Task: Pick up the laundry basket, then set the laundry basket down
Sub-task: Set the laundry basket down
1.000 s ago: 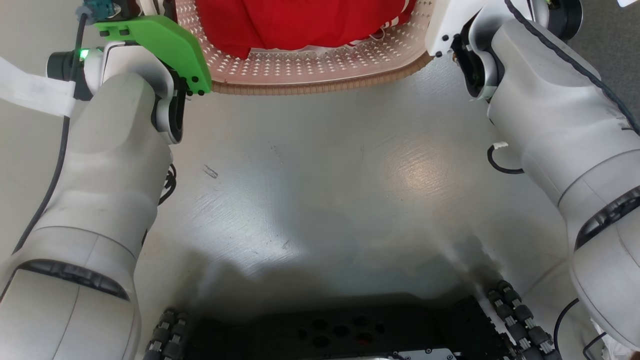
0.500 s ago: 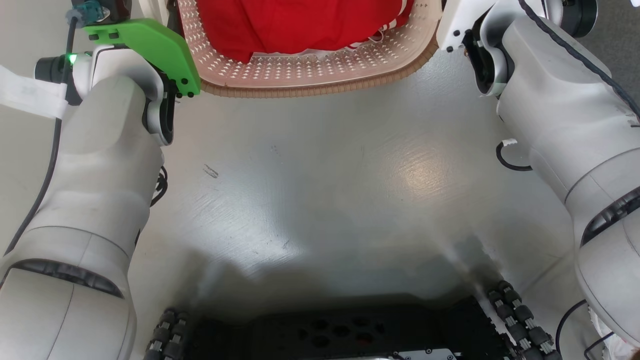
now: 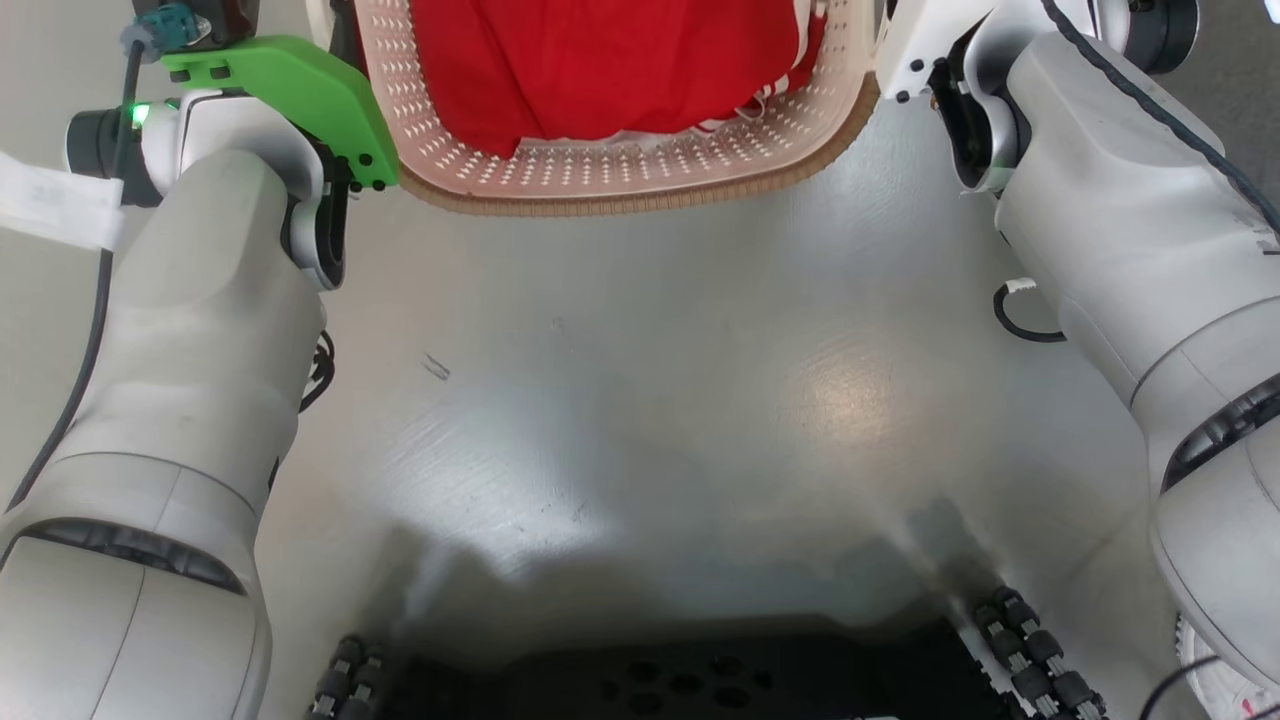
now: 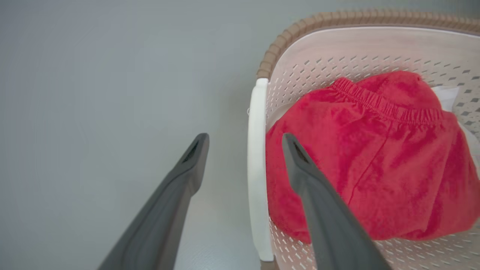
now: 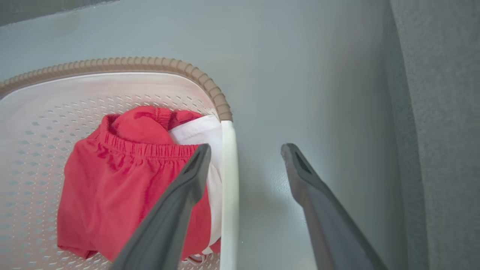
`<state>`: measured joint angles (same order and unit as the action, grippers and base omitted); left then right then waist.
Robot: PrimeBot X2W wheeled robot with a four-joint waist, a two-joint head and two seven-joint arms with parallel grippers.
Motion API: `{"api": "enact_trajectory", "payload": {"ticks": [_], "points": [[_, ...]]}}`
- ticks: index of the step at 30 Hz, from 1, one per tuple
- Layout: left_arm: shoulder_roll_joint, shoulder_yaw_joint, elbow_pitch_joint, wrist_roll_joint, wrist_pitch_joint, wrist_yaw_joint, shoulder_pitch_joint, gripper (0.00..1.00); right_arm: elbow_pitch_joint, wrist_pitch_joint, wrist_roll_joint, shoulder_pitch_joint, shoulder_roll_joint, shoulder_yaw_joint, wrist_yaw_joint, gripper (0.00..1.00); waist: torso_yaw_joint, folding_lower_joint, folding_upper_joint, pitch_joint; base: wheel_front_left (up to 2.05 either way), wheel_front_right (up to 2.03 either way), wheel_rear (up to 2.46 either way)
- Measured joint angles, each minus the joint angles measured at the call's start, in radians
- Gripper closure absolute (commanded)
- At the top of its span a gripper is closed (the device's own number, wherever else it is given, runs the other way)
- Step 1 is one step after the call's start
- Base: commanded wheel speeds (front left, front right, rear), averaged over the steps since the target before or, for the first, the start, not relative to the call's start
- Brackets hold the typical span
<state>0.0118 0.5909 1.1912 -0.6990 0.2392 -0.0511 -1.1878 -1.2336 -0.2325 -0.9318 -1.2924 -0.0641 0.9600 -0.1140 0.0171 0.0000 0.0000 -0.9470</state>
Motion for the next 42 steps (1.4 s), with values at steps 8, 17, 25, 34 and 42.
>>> {"api": "enact_trajectory", "payload": {"ticks": [8,17,25,34,42], "points": [[0.001,-0.019,-0.029,0.0,0.013,0.016,0.005,0.0,0.009,-0.014,0.002,0.002,0.0,-0.008,0.013,0.0,0.001,0.0,0.0,0.063,0.0,0.0,0.0],[0.05,-0.114,-0.22,0.011,0.013,0.005,0.053,0.0,0.116,-0.022,0.044,0.021,-0.017,-0.048,0.024,0.0,0.002,0.0,0.0,0.152,0.0,0.0,0.0],[0.082,-0.184,-0.389,0.102,0.013,-0.007,0.223,0.0,0.293,-0.022,0.148,0.098,-0.06,-0.136,0.008,0.0,0.004,0.0,0.0,0.257,0.0,0.0,0.0],[0.103,-0.227,-0.528,0.189,0.013,-0.011,0.379,0.0,0.449,-0.022,0.253,0.23,-0.088,-0.238,-0.002,0.0,0.006,0.0,0.0,0.372,0.0,0.0,0.0],[0.103,-0.247,-0.621,0.246,0.013,-0.011,0.488,0.0,0.543,-0.022,0.327,0.381,-0.094,-0.298,-0.002,0.0,0.007,-0.0001,0.0,0.462,0.0,0.0,0.0]]}}
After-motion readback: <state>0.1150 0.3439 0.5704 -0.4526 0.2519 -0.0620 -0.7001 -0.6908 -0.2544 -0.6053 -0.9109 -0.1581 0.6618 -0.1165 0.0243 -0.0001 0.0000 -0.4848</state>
